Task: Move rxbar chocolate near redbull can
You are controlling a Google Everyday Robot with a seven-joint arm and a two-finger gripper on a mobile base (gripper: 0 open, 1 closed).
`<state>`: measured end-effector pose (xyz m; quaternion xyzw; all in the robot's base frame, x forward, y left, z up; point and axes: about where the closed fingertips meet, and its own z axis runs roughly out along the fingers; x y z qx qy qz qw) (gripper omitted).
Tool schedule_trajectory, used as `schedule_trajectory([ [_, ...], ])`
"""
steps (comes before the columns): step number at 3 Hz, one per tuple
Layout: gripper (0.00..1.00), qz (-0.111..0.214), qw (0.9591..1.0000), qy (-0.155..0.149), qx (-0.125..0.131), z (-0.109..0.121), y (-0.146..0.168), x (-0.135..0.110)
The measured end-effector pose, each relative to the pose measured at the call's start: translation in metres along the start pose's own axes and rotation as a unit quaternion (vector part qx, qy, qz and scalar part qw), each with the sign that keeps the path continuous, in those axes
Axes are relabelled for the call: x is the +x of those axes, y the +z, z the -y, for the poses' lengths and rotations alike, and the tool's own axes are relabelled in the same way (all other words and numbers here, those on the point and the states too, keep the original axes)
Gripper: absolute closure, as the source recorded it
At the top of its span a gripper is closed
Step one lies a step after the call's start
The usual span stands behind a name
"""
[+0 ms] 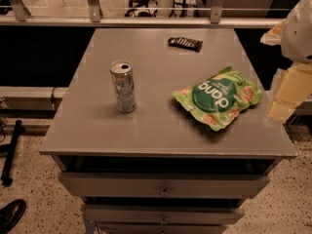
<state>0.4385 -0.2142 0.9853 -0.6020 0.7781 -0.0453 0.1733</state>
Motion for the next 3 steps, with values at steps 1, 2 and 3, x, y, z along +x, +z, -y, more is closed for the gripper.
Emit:
schedule_trajectory([
  [1, 0.0, 0.0, 1.0, 0.0, 0.0, 0.0, 0.0, 0.0],
  [2, 0.0, 0.024, 0.9997, 0.003, 0.008, 0.012, 0.005, -0.006],
  [3, 0.0, 0.071, 0.9972, 0.001, 0.021, 0.04, 0.03, -0.023],
])
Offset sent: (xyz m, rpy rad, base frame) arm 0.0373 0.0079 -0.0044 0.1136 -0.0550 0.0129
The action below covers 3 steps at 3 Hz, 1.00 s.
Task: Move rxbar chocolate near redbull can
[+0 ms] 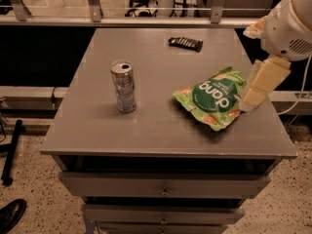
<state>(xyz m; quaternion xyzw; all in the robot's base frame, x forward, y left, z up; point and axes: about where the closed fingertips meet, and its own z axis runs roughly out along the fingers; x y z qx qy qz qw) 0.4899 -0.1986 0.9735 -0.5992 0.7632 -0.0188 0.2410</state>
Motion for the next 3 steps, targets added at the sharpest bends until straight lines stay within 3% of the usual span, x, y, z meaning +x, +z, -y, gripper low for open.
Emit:
schedule_trajectory([
  [1, 0.0, 0.065, 0.9975, -0.008, 0.025, 0.043, 0.029, -0.021],
  [2, 0.0, 0.136, 0.9896, -0.005, 0.048, 0.093, 0.058, -0.045],
  [3, 0.0, 0.139, 0.9891, -0.003, 0.048, 0.095, 0.06, -0.046],
])
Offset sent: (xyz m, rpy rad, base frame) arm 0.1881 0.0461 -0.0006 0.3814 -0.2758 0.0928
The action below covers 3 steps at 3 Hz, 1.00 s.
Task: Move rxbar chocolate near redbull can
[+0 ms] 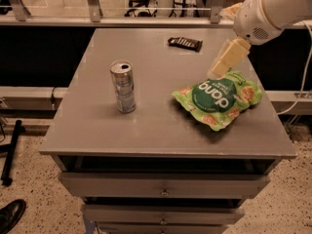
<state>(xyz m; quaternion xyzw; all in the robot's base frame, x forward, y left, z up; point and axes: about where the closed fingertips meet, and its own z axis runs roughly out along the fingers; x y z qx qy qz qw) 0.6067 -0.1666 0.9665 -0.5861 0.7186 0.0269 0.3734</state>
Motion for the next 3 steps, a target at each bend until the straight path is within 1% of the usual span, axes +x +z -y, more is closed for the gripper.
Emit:
schedule_trajectory([
  [1, 0.0, 0.038, 0.9989, 0.023, 0.013, 0.018, 0.024, -0.004],
  [2, 0.0, 0.066, 0.996, 0.051, 0.031, 0.049, 0.065, -0.008],
  [3, 0.0, 0.081, 0.9925, 0.084, 0.037, 0.08, 0.116, -0.011],
])
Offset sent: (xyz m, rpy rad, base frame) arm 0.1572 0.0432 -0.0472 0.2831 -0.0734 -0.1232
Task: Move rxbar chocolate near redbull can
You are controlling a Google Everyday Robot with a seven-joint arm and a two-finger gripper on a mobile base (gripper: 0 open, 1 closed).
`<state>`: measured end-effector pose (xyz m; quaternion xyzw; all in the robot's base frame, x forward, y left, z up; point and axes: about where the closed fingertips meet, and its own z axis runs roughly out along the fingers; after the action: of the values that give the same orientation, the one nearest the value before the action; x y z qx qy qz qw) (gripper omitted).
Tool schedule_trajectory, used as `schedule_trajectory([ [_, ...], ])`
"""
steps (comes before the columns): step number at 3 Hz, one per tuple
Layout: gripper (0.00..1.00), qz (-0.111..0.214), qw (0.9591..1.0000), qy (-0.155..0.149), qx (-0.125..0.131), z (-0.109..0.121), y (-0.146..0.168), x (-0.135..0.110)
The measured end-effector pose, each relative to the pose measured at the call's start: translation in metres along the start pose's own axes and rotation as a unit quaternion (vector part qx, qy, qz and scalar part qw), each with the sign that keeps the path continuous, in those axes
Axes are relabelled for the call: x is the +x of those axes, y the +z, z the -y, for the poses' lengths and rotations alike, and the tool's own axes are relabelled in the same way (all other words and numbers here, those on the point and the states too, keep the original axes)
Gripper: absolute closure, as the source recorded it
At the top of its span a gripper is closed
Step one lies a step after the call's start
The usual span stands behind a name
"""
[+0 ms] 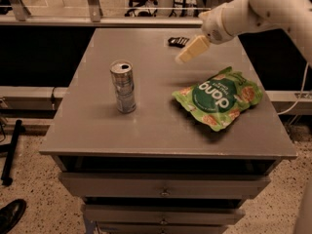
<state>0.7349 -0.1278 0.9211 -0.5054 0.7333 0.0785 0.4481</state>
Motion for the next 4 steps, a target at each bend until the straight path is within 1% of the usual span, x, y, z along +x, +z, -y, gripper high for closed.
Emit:
schedule_trajectory([
  [1, 0.0, -0.006, 0.9994, 0.034, 0.008, 0.023, 0.049, 0.004],
  [2, 0.0, -0.026, 0.9961, 0.08, 0.028, 0.049, 0.086, 0.023],
  [3, 0.0, -0.036, 0.9924, 0.111, 0.039, 0.066, 0.1, 0.04],
  [4, 0.15, -0.036, 0.9885, 0.14, 0.046, 0.075, 0.105, 0.053],
])
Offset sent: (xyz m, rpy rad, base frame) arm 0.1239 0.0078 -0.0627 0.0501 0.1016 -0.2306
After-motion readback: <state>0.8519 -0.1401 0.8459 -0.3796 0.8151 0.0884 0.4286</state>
